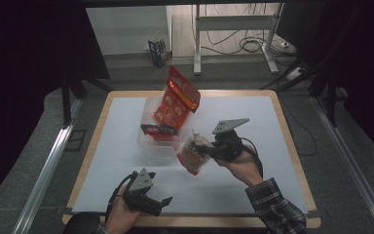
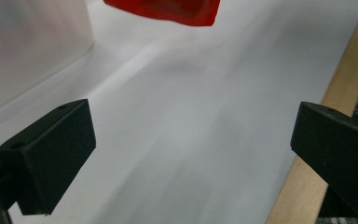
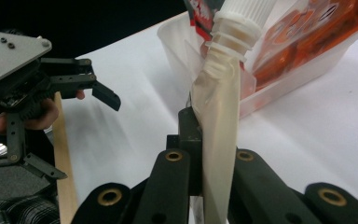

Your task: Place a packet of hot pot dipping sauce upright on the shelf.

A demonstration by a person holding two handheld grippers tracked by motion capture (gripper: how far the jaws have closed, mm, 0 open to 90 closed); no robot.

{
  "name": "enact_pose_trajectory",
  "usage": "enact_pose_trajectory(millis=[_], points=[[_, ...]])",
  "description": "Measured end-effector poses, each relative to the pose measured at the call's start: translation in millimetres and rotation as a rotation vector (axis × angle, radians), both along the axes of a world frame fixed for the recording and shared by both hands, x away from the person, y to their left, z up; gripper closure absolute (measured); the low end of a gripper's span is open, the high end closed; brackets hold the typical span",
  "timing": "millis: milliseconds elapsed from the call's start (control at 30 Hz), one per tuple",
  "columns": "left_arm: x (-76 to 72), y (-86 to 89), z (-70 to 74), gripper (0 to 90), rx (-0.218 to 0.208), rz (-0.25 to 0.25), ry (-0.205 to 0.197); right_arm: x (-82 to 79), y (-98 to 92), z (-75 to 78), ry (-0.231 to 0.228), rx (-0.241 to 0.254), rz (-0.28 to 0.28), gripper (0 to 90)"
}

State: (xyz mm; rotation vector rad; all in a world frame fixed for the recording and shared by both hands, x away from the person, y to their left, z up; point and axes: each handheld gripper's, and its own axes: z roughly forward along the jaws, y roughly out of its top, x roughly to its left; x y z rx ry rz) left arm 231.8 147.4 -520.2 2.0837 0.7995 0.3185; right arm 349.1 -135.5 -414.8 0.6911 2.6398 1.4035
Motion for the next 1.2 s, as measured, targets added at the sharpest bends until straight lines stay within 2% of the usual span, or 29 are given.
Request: enact_pose_trajectory(millis=[133, 433, 633, 1200], points=[[0.0, -0.6, -0.4, 0.0, 0.002, -0.002, 0.012, 4.5, 1.9, 3.9, -0.01, 0.005, -0.006, 87.9], [-0.1, -1.5, -1.1, 0.0, 0.012, 0.003, 0.005, 15.2, 8.3, 8.8, -0.037, -0.011, -0.014, 87.9], [-0.2, -1.4, -0.8, 0.0, 0.014, 0.002, 0.012, 24.3, 17.0, 12.7, -0.041, -0.017, 0.003, 87.9], [-1.2, -1.9, -1.0, 0.0, 0.043, -0.003, -0.022, 38.1, 48.4, 22.1, -0.077, -0.006, 0.031, 88.0]])
